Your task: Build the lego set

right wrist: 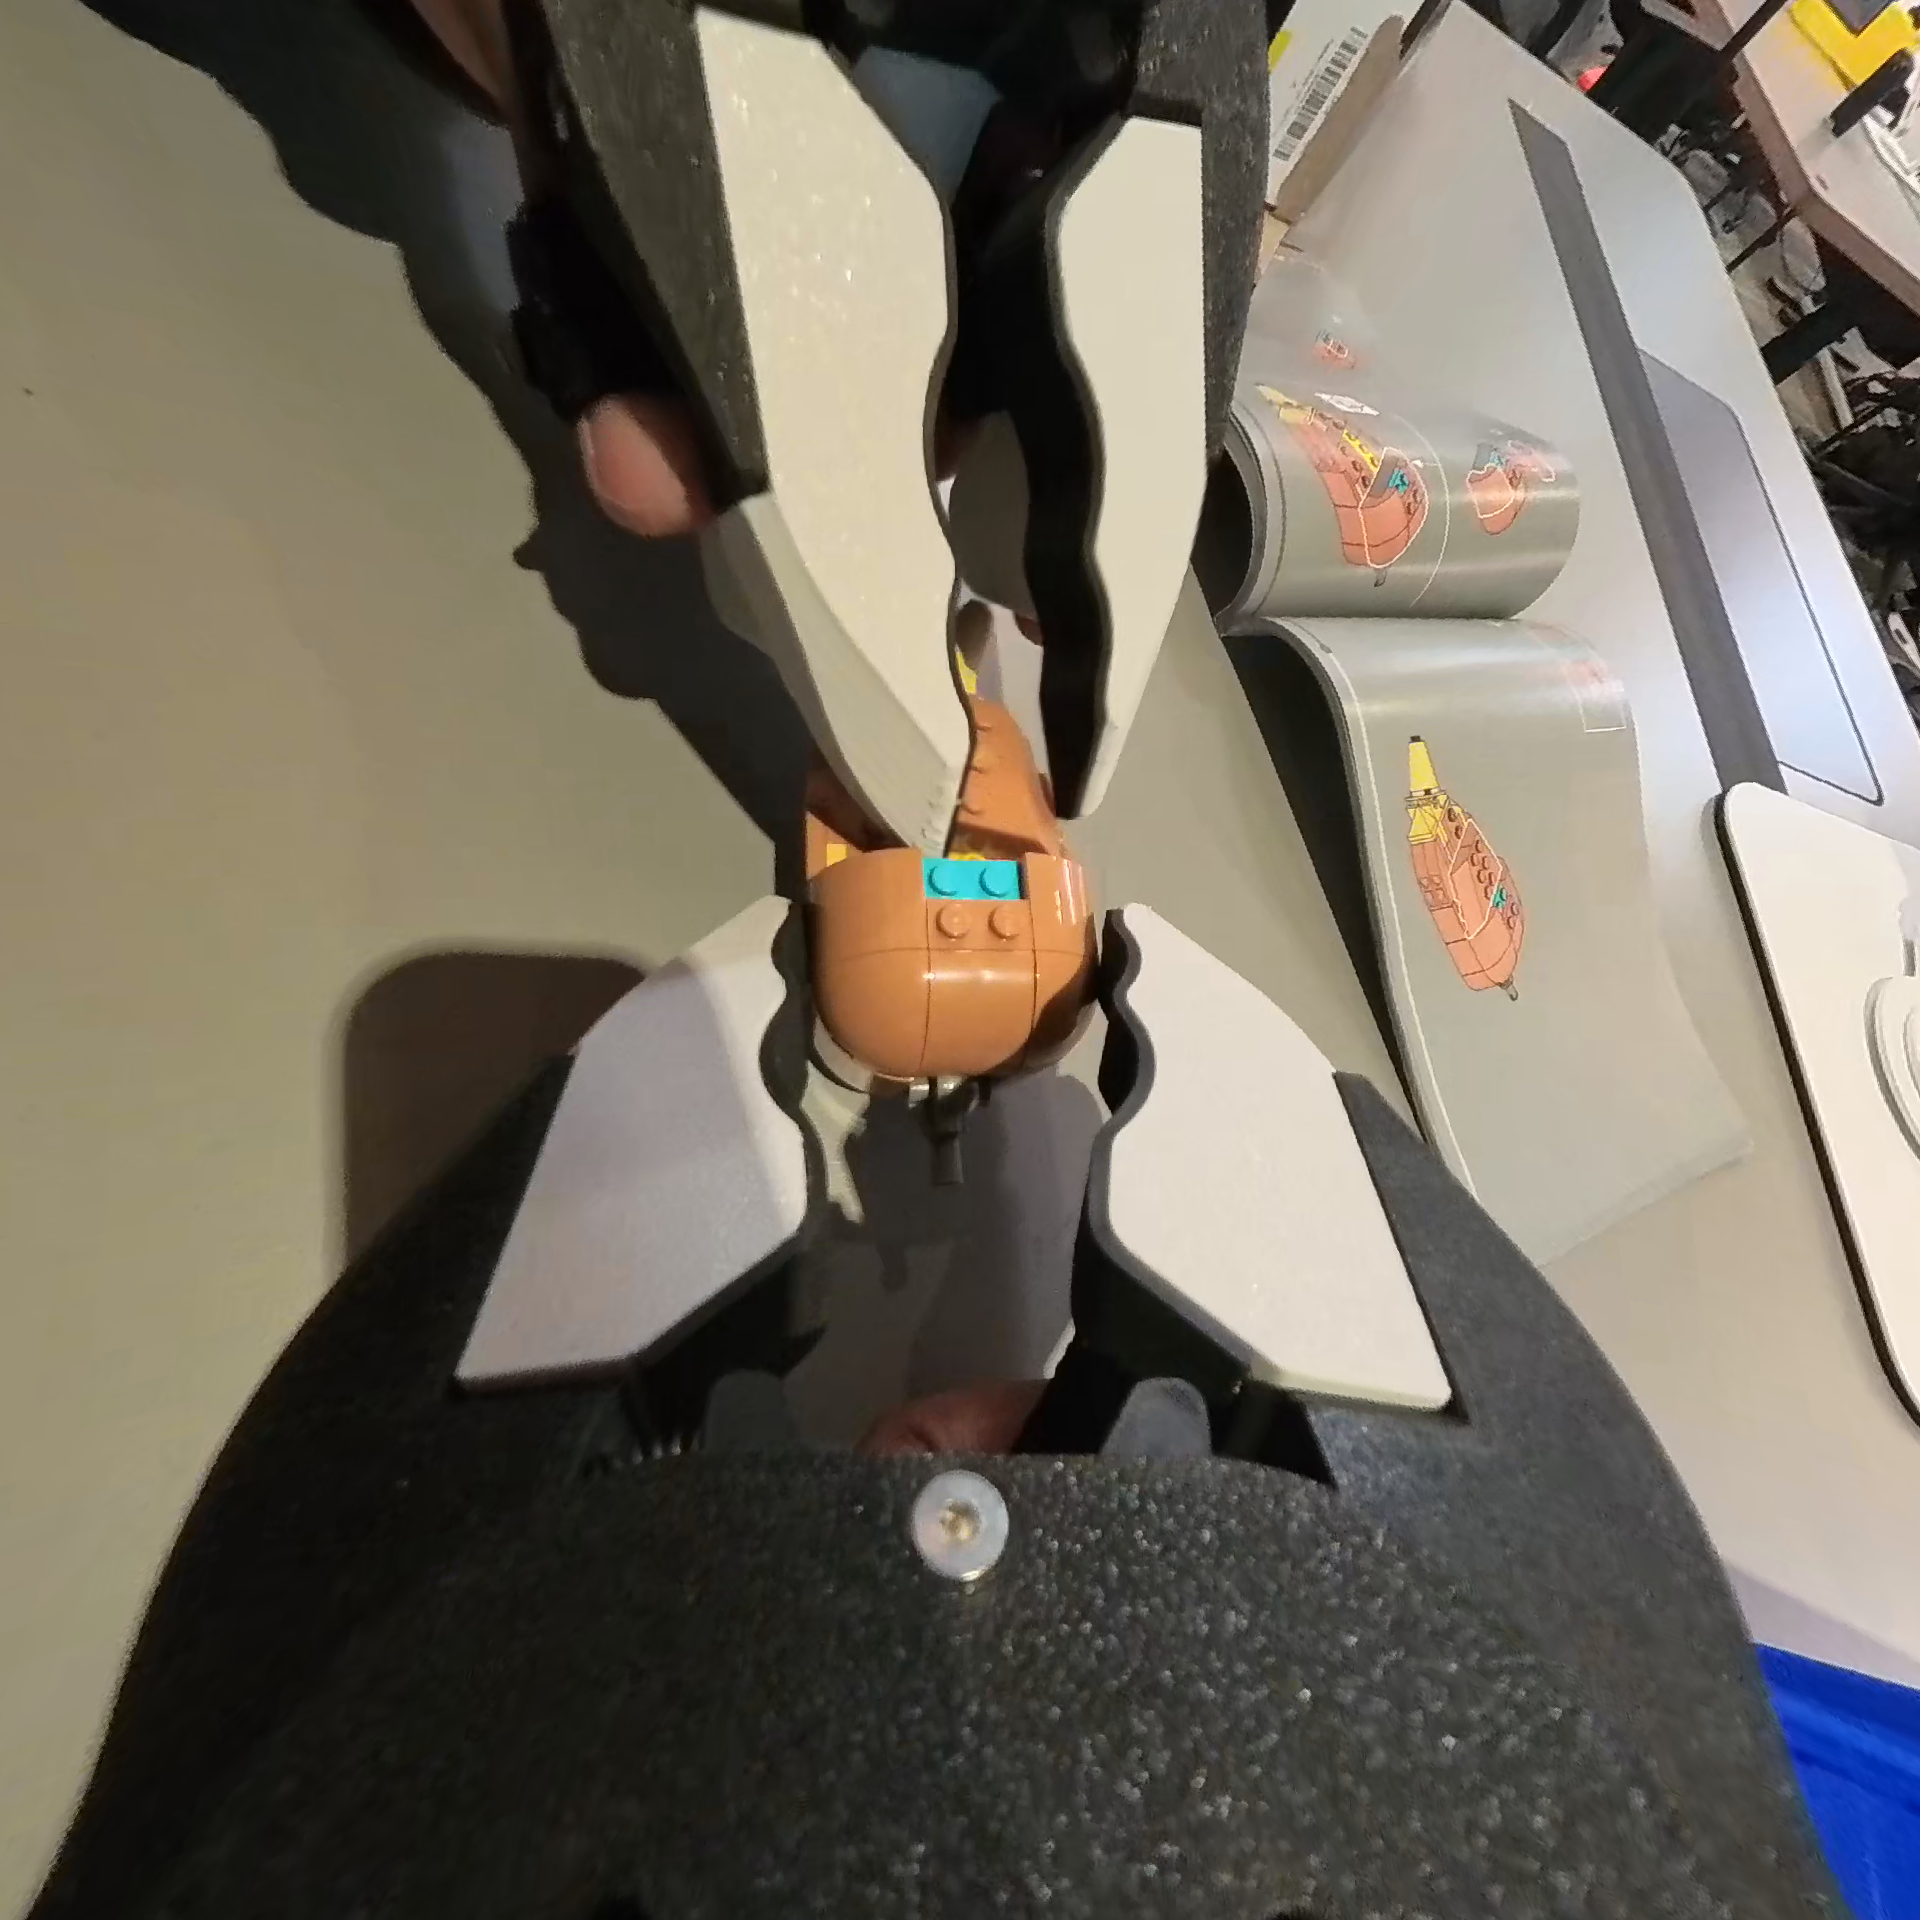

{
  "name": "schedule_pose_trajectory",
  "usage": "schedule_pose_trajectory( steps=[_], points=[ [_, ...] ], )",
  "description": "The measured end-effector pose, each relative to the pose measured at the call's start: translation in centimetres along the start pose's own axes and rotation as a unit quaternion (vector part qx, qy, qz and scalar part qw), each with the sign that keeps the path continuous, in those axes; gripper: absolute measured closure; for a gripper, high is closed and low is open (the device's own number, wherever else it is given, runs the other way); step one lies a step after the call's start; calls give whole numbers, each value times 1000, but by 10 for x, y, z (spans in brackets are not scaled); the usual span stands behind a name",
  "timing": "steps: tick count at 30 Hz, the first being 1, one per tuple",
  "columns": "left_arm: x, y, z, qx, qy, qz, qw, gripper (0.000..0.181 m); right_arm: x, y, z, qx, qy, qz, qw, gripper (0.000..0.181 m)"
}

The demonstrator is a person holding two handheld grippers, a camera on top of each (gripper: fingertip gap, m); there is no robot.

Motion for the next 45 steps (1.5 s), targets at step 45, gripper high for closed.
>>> schedule_pose_trajectory(
  steps=[45],
  points=[
    [19,5,-3,-96,1,21,995,164,6,-5,1,-9,-10,45,999,127]
  ],
)
Point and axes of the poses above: each gripper's, where its closed fingertips meet, x back along the fingers, y out of its underside, z = x × y across the jaws, the point moved 7 cm from there along x, back along the fingers, and after that the axes turned 13 degrees about -z, right-handed, at the moved point
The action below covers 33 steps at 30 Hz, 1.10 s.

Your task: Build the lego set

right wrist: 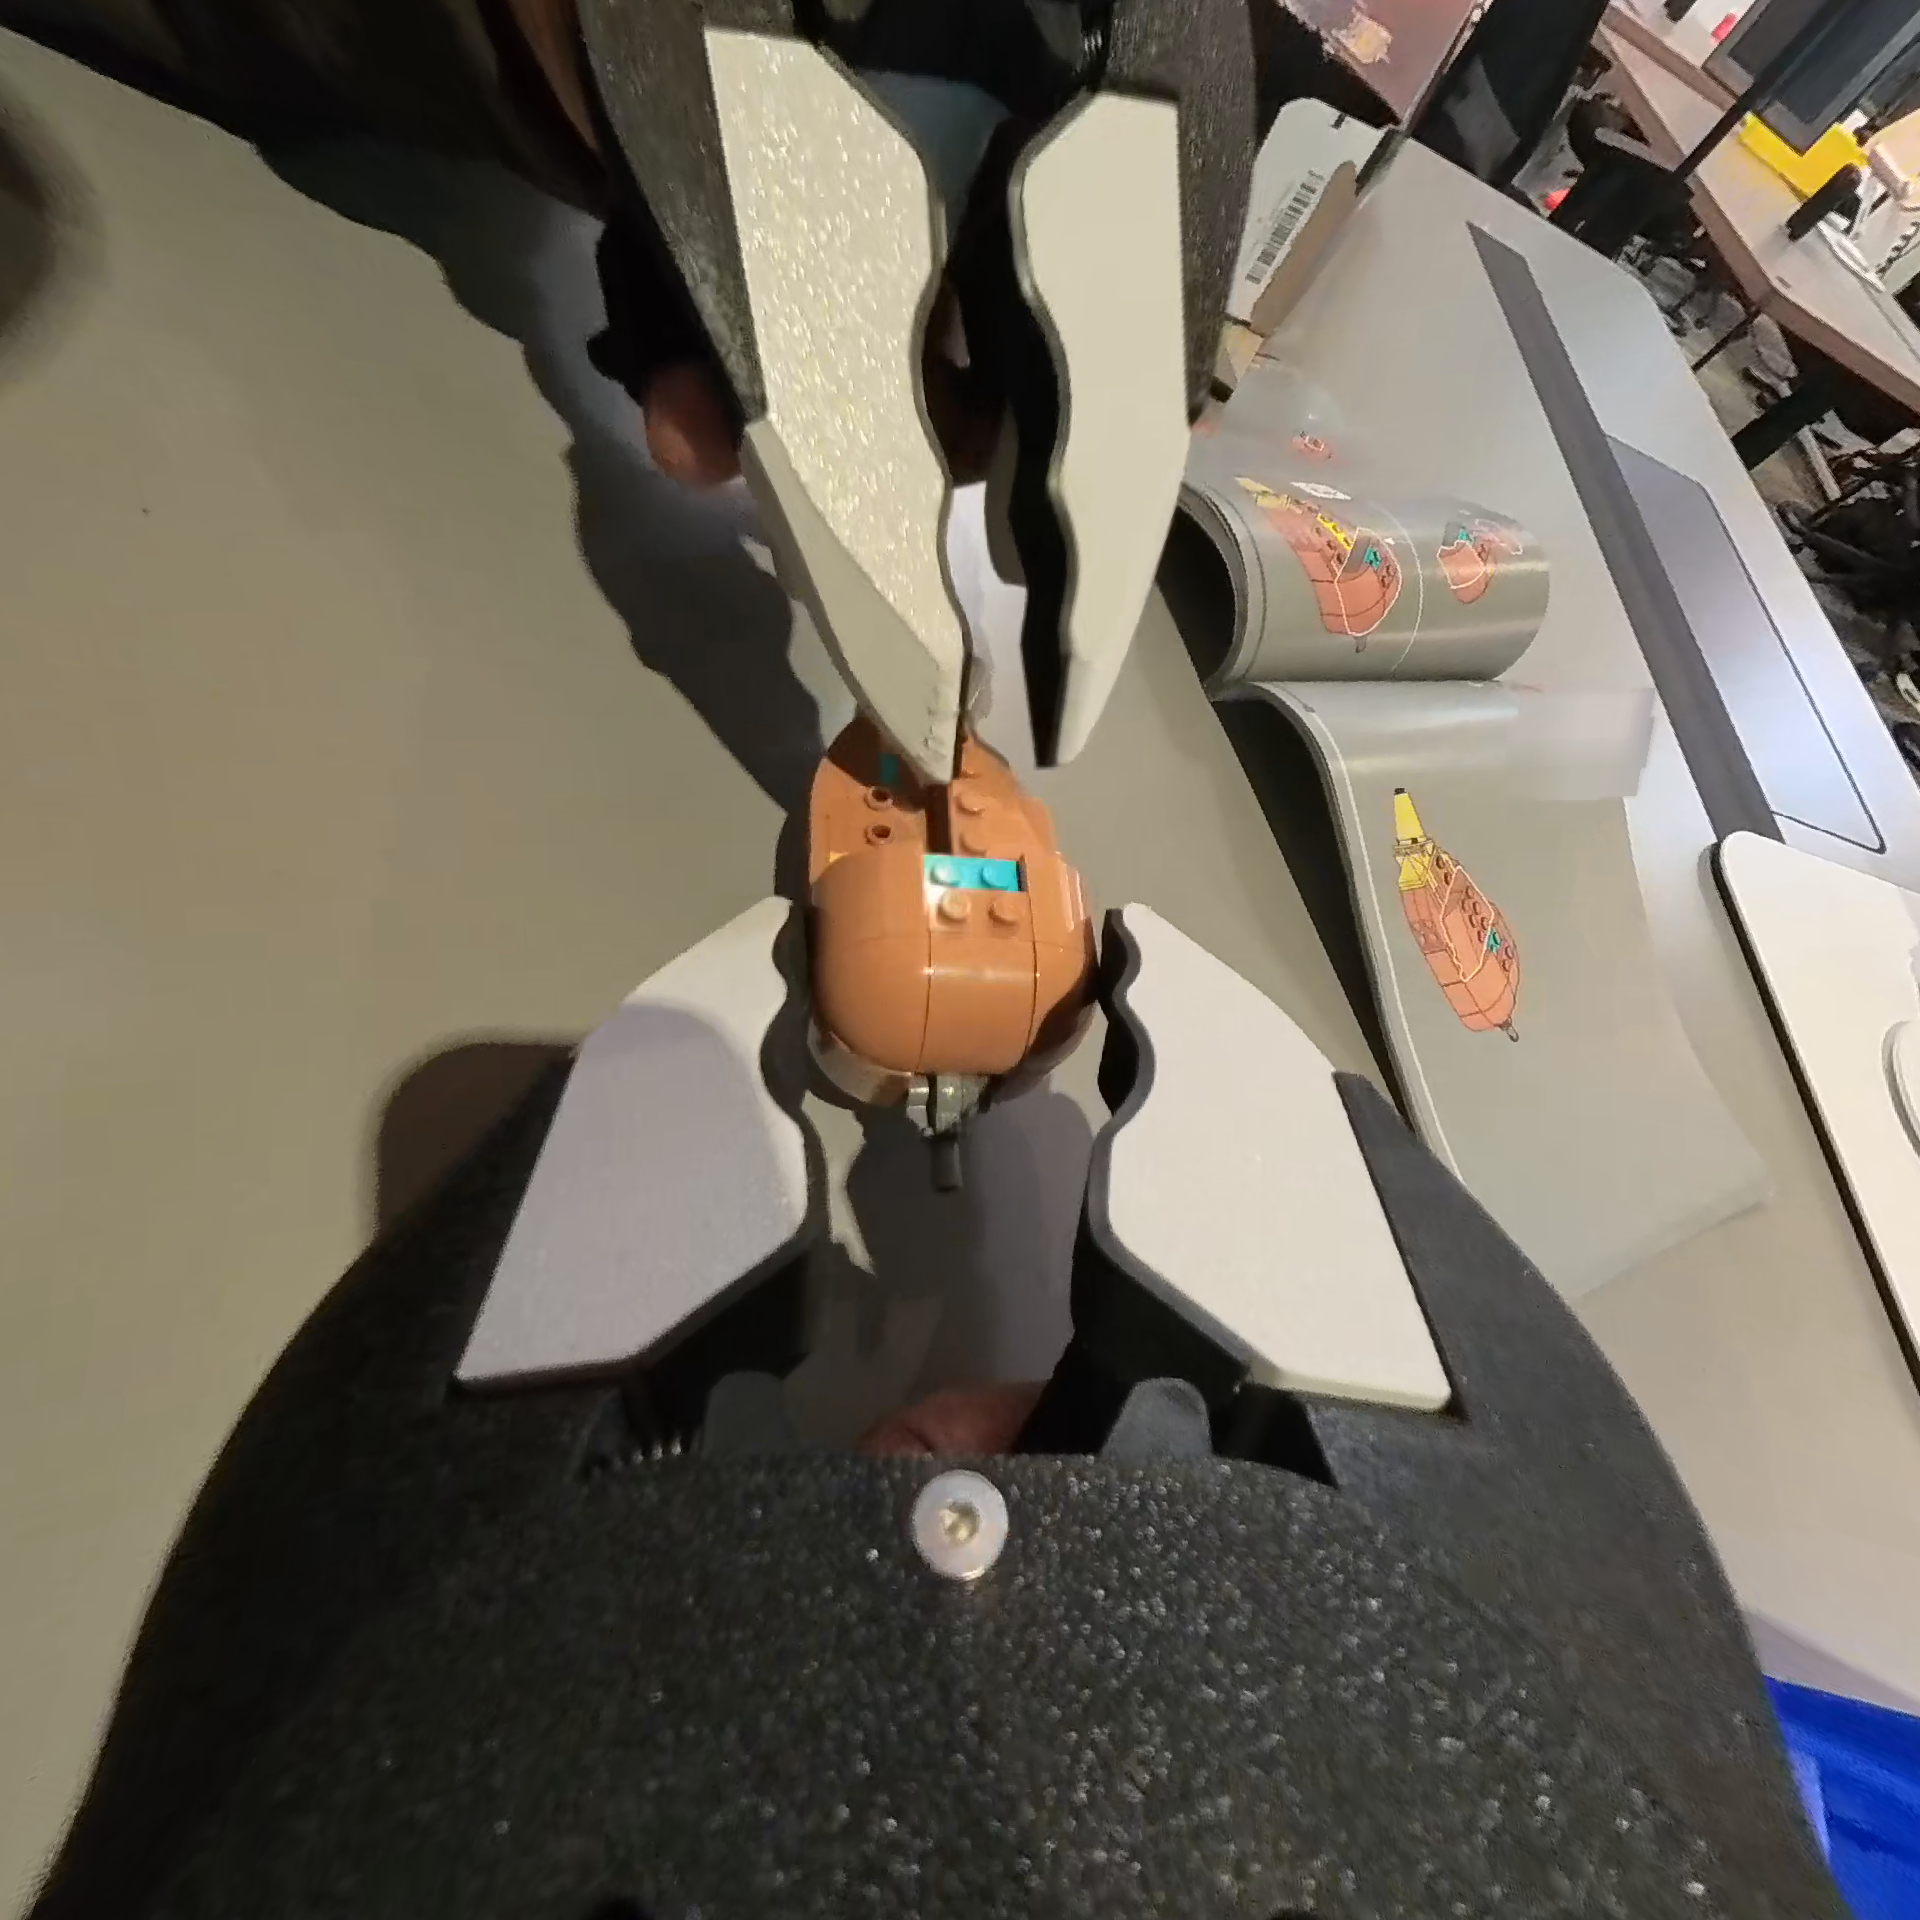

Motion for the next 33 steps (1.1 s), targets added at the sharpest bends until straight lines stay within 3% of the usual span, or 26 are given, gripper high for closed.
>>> schedule_pose_trajectory(
  steps=[13,17,23,29,33],
  points=[
    [-2,6,-2,-2,5,-20,1000,162,-1,2,0,1,-9,-11,1000,128],
    [5,25,-20,4,-11,-63,998,154,-4,7,1,5,-15,-43,999,128],
    [11,37,-49,82,-18,-45,995,154,-5,8,2,2,-27,-52,998,127],
    [-4,39,-58,95,-39,-88,991,152,-2,13,4,-6,-28,-61,998,130],
    [-16,41,-59,112,-17,-118,987,151,-2,14,4,-6,-31,-62,998,130]
  ],
)
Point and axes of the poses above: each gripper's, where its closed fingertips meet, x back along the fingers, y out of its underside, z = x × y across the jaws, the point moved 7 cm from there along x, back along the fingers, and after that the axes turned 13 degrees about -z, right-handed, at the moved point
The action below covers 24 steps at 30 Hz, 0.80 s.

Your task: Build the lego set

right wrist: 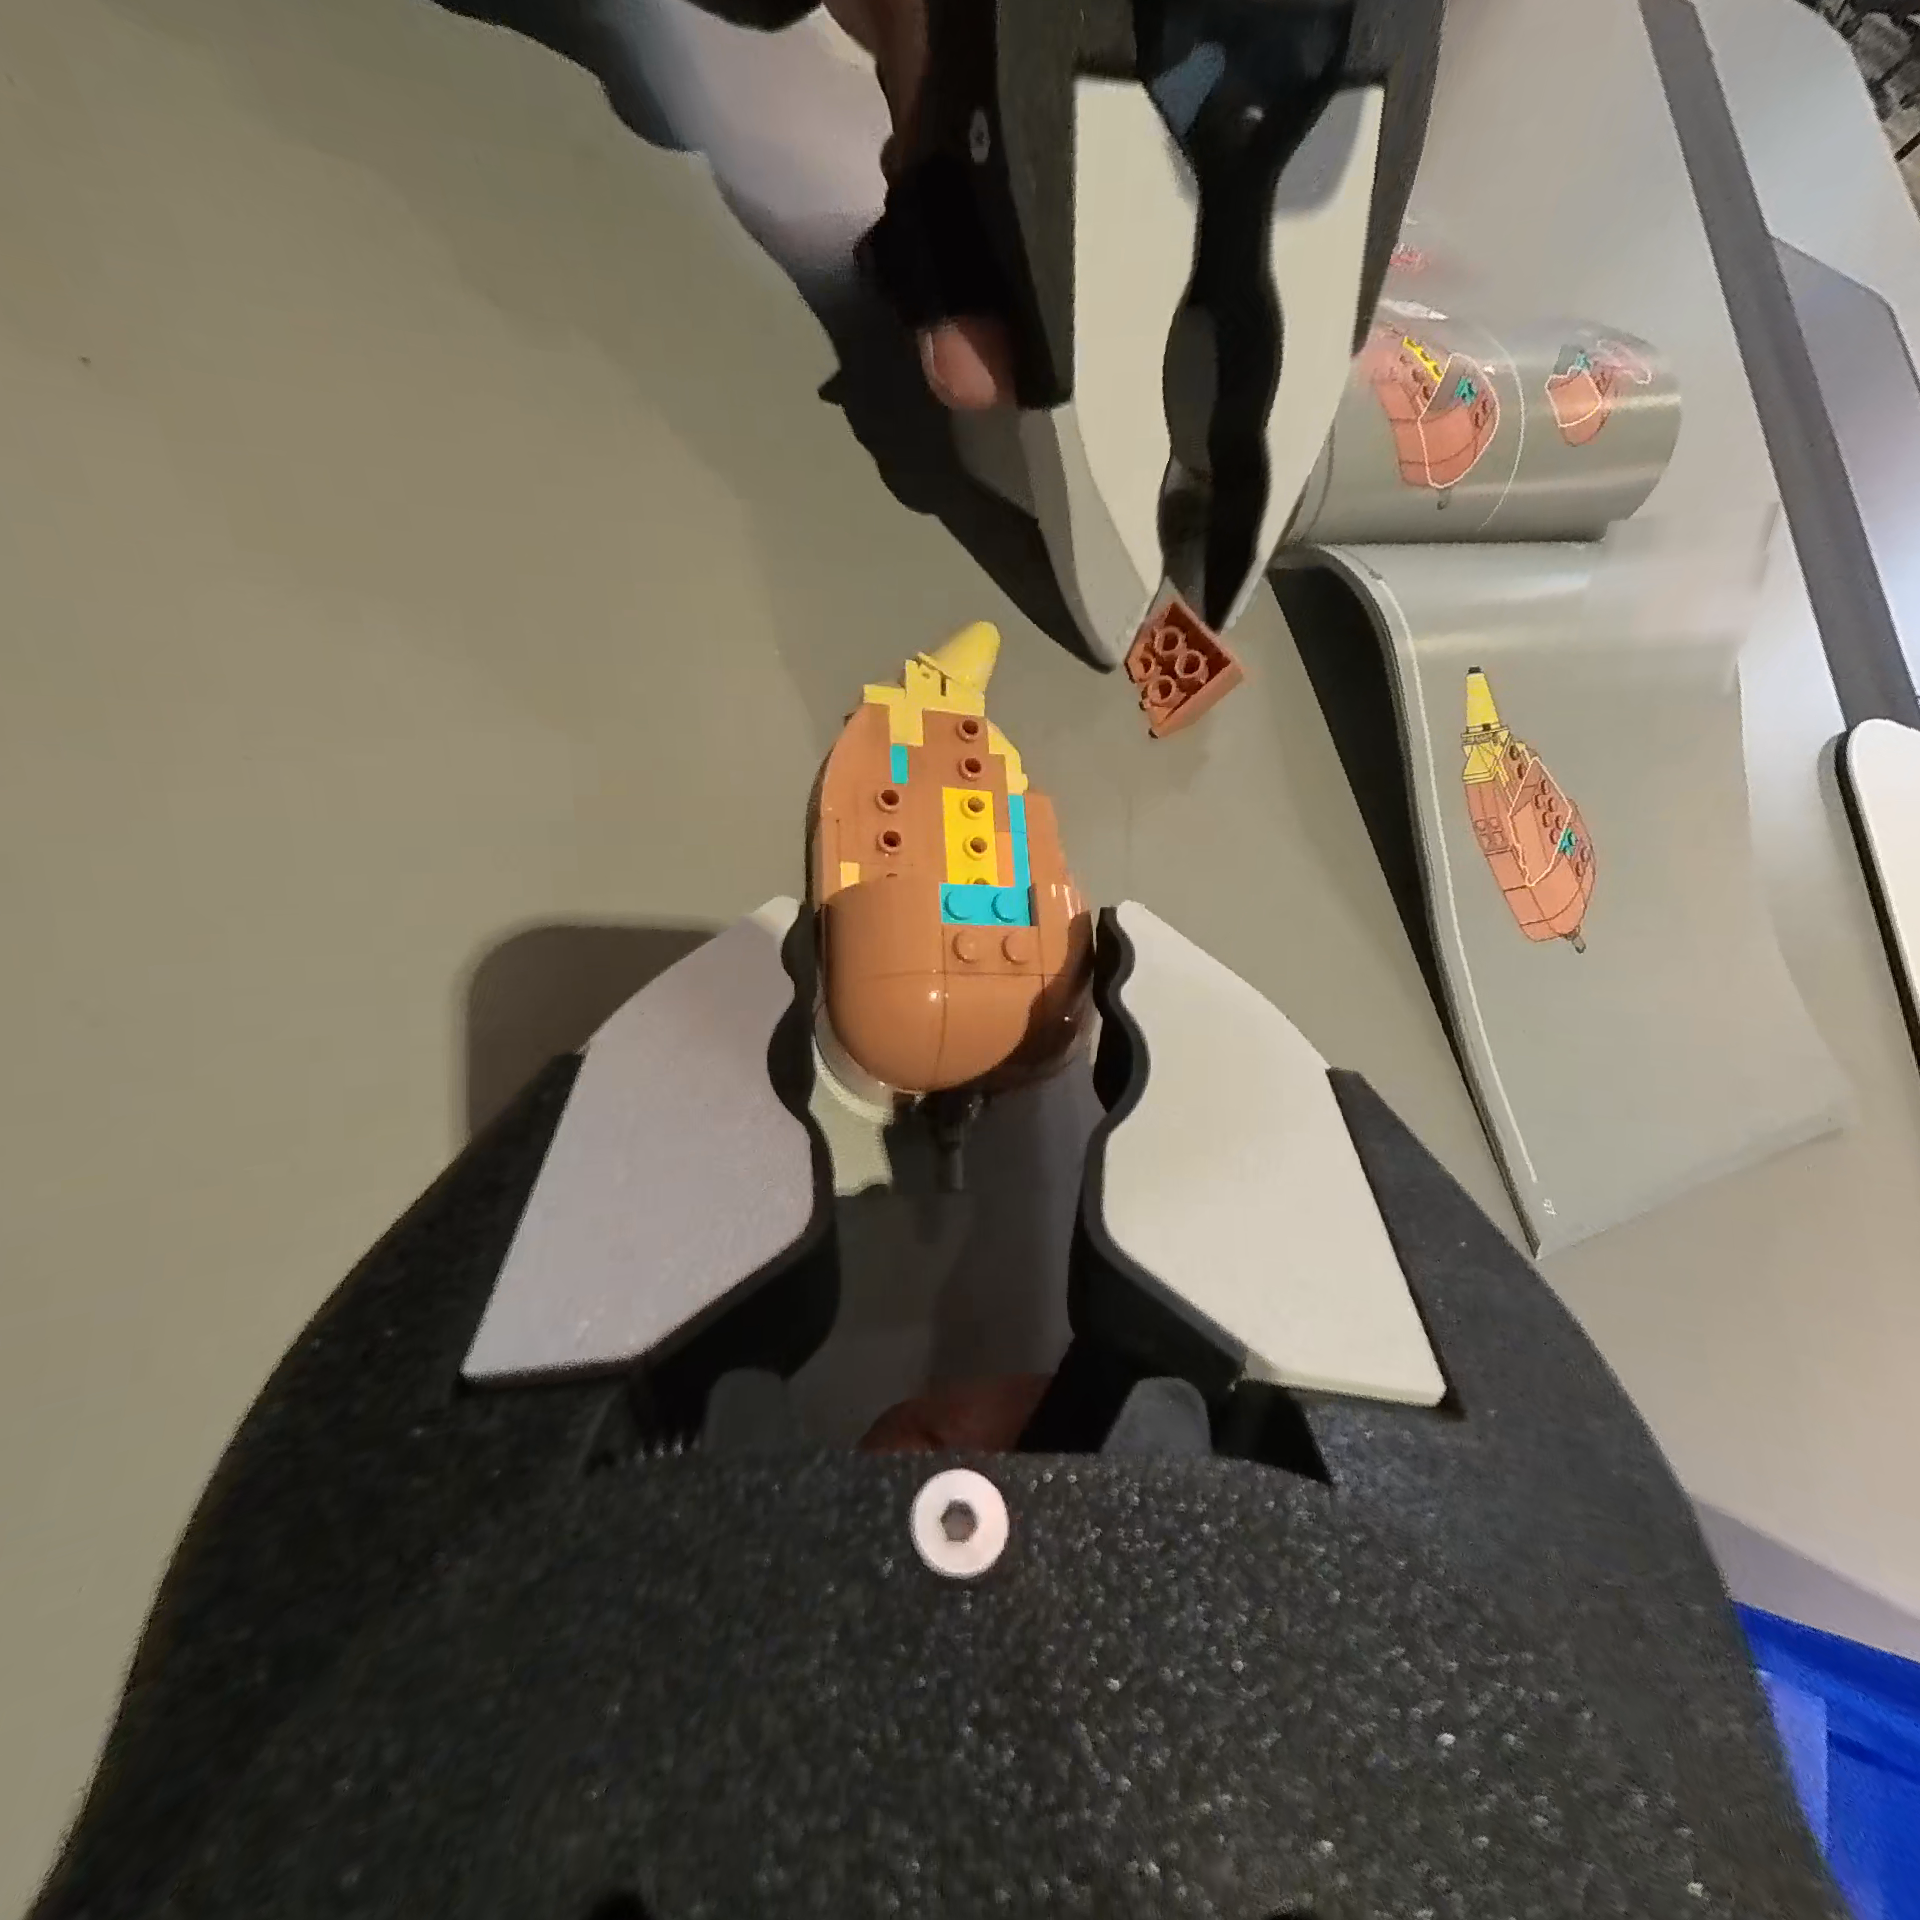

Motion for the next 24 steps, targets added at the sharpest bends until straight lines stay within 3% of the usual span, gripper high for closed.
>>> schedule_pose_trajectory(
  steps=[6,13,17,19,22,24],
  points=[
    [-3,-6,0,-8,-13,14,1000,168,4,0,-1,-3,-15,6,1000,129],
    [4,-21,17,-136,-99,77,983,168,15,-5,11,-51,-33,35,998,130],
    [11,-29,37,-285,-190,111,933,168,18,-7,20,-88,-25,39,995,134],
    [9,-28,48,-347,-233,96,903,167,18,-8,18,-89,-29,39,995,135],
    [7,-28,62,-407,-276,82,867,167,16,-11,15,-92,-27,35,995,135],
    [9,-30,68,-419,-288,92,856,167,15,-14,17,-108,-28,34,993,137]
  ],
)
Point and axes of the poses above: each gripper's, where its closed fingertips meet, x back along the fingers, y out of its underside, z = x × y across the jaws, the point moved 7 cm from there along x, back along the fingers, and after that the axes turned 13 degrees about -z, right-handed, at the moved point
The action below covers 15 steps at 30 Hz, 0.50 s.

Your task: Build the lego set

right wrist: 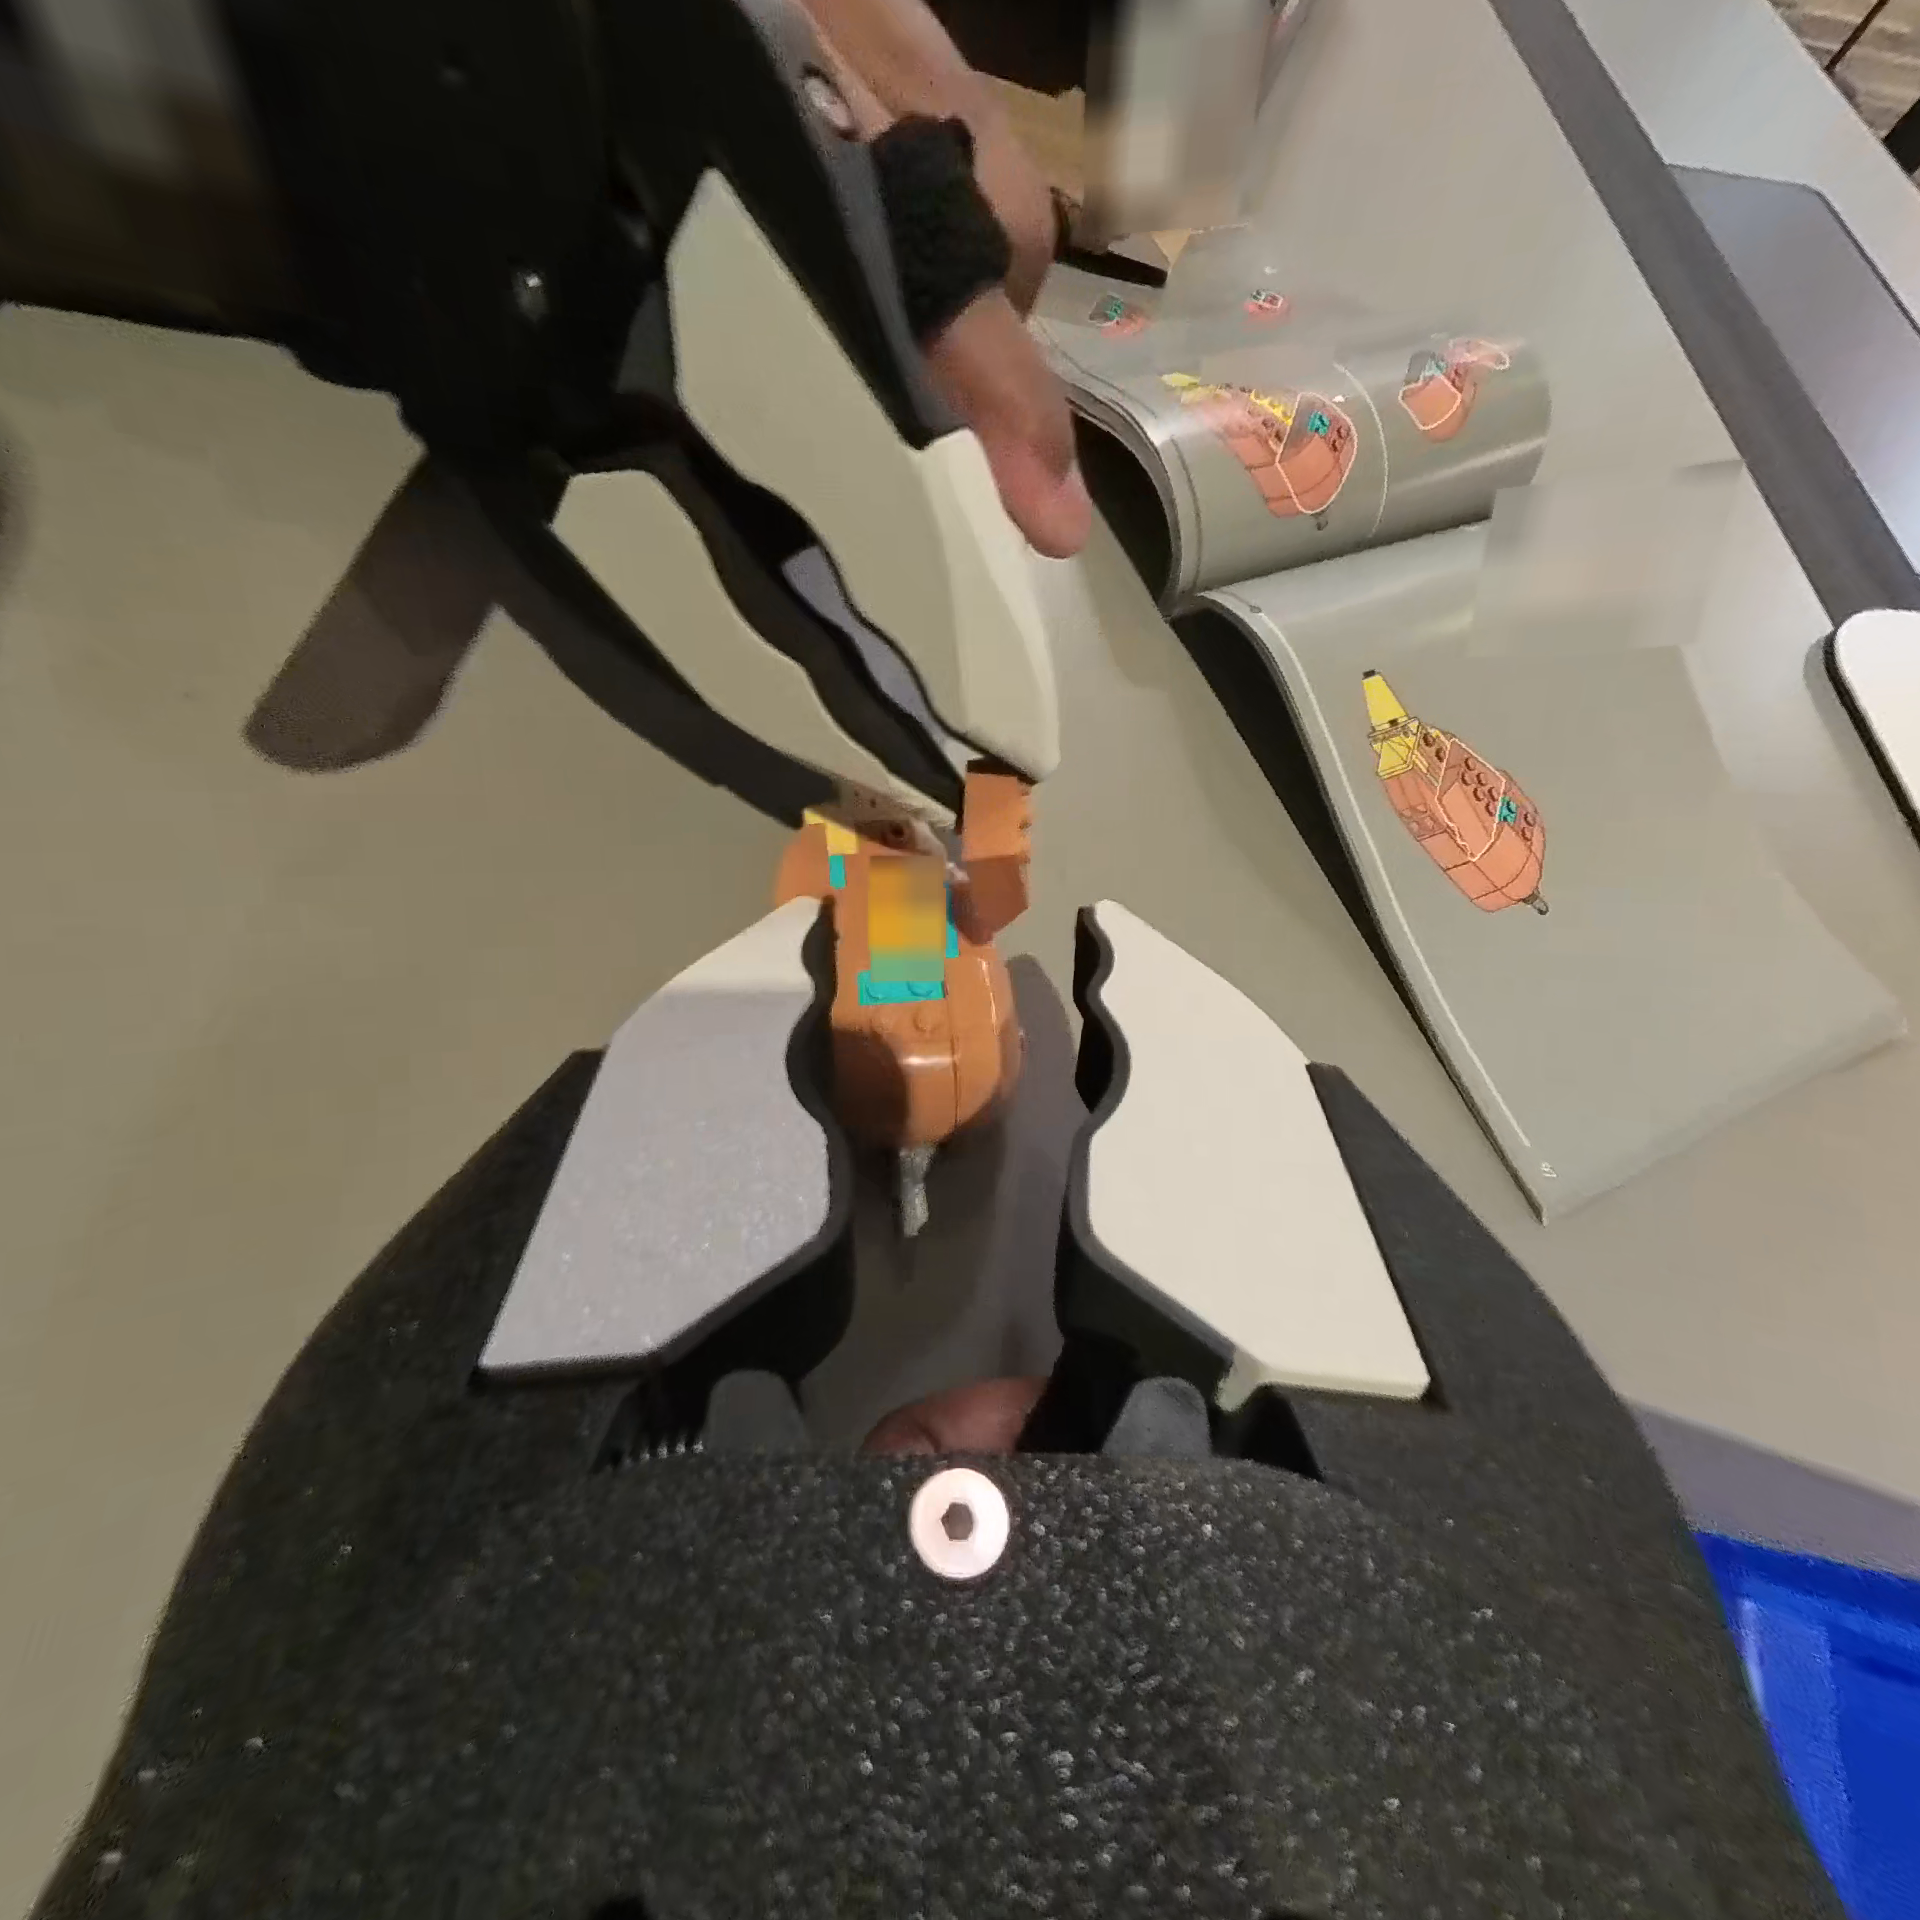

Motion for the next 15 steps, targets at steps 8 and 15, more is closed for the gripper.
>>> schedule_pose_trajectory(
  steps=[8,15],
  points=[
    [8,-3,-3,-41,-95,18,994,167,4,-10,5,-110,-97,33,989,142],
    [12,-7,5,-124,-177,15,976,168,2,-12,7,-178,-160,31,971,146]
  ],
)
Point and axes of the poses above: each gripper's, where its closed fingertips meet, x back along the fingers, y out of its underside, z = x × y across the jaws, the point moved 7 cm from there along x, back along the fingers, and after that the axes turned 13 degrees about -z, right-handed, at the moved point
